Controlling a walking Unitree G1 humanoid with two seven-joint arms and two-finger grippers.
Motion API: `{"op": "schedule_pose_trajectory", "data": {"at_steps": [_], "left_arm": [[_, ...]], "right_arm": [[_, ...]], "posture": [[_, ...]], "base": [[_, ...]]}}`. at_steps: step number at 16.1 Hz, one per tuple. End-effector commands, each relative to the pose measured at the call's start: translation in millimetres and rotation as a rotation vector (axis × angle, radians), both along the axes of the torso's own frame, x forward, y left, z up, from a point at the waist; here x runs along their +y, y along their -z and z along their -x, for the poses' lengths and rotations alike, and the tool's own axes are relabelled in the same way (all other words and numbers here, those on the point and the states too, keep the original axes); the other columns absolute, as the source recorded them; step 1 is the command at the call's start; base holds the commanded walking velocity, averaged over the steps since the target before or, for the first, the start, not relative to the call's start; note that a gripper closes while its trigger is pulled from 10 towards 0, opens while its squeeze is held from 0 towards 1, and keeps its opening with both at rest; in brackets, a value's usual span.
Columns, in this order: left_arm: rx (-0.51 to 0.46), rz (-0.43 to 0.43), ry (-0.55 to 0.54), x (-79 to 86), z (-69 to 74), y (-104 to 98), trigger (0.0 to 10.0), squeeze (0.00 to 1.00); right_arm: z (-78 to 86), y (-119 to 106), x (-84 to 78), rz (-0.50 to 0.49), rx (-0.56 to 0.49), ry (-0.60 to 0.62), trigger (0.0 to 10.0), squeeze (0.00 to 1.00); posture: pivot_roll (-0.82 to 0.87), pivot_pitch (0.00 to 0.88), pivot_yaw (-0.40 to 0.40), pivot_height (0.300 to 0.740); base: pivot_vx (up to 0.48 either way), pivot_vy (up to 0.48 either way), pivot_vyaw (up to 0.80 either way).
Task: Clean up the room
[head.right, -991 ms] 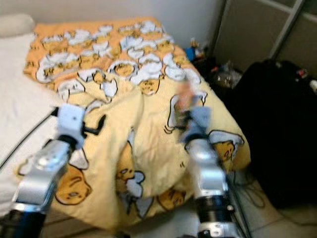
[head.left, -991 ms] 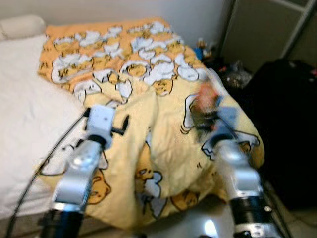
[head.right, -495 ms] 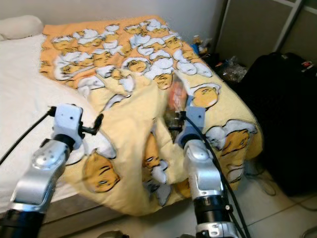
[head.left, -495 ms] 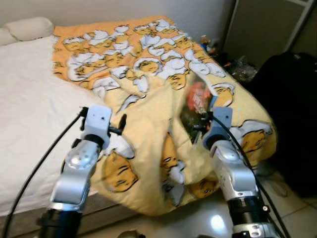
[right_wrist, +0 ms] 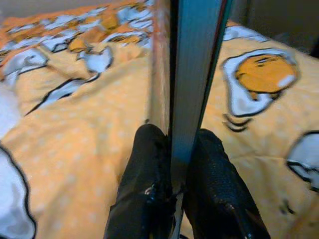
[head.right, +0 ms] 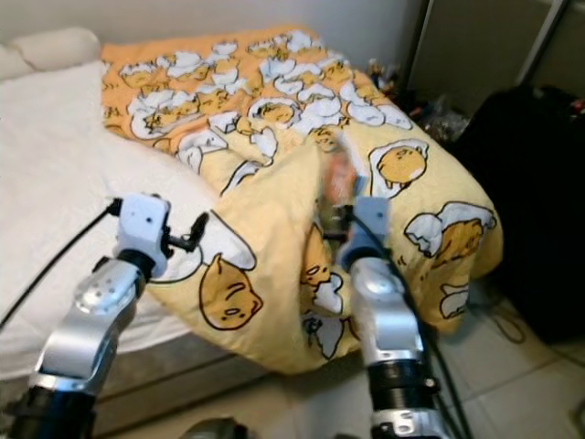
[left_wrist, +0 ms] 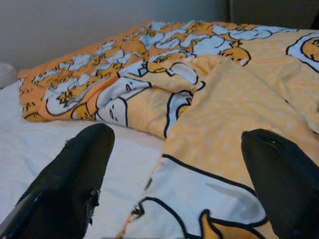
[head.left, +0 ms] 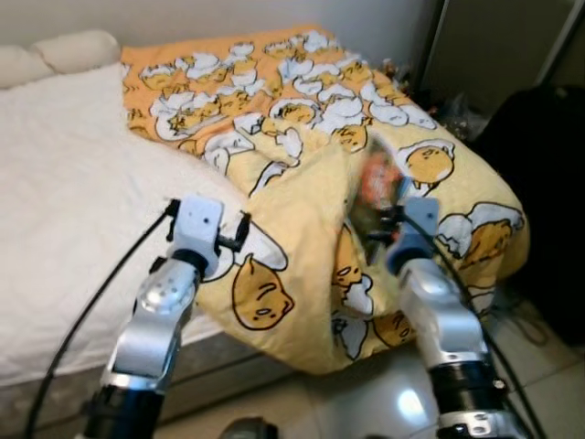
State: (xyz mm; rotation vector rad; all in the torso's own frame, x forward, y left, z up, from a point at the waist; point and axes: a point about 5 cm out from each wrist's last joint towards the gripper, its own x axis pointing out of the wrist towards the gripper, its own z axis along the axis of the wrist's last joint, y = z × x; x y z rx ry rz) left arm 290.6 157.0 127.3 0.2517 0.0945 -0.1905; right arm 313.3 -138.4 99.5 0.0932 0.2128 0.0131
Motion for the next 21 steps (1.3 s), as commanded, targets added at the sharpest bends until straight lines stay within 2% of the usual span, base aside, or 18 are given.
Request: {"op": "schedule_pose_trajectory", "data": {"at_steps": [1, 21], "left_arm": [[-0.009, -0.014, -0.012, 5.3, -1.1, -2.6, 10.0, 0.03], [-0.009, -0.010, -0.015, 6.0, -2.2, -3.4, 10.0, 0.04]], "right_arm": [[-4.1, -13.4, 6.2, -0.013, -0.061, -0.019, 10.0, 0.00], [-5.0, -12.8, 5.4, -0.012, -0.058, -0.012, 10.0, 0.00]], "posture": [[0.02, 0.000, 0.044, 0.740], [0.02, 0.000, 0.045, 0.740]], "base": [[0.000, 0.349, 0.00], [0.000, 0.351, 0.00]]}}
